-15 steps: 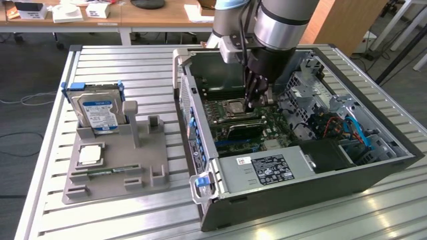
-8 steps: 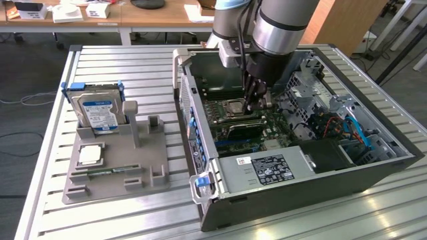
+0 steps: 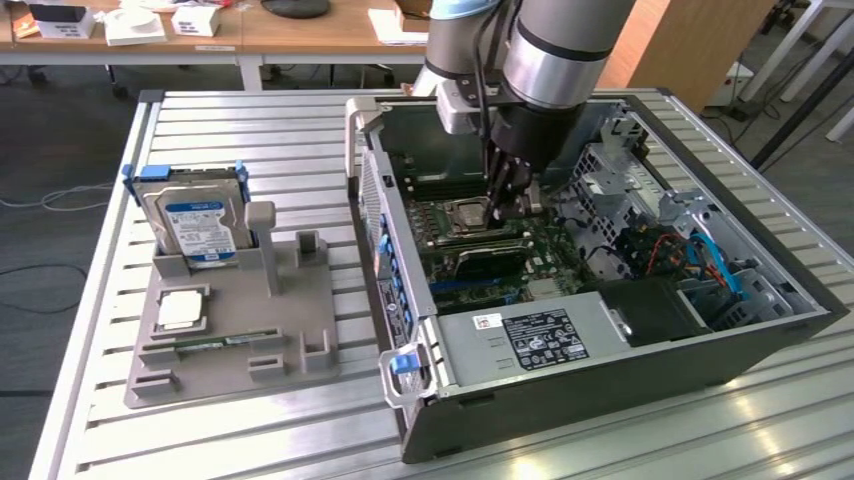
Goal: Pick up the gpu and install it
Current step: 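Press down on the gpu until it lock into place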
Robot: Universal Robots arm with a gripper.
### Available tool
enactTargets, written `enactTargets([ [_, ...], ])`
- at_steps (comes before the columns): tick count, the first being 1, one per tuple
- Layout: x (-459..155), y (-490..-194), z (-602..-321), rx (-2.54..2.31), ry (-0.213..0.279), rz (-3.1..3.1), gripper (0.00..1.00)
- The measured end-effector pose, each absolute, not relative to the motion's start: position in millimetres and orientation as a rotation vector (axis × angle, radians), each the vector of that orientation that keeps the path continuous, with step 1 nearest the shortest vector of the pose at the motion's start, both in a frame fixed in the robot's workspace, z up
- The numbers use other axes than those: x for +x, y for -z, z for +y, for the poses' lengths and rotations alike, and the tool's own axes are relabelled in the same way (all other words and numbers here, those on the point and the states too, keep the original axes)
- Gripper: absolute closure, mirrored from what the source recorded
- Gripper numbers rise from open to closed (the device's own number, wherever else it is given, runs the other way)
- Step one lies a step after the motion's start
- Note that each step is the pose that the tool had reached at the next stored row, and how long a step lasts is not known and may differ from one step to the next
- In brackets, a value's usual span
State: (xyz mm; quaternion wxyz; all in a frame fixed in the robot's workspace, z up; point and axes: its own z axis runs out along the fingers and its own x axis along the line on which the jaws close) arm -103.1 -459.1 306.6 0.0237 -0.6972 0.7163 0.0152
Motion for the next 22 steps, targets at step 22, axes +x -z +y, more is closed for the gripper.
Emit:
enactTargets([
  [22, -106.9, -288.0, -457.6, -2.158, -0.047, 2.217, 0.89],
])
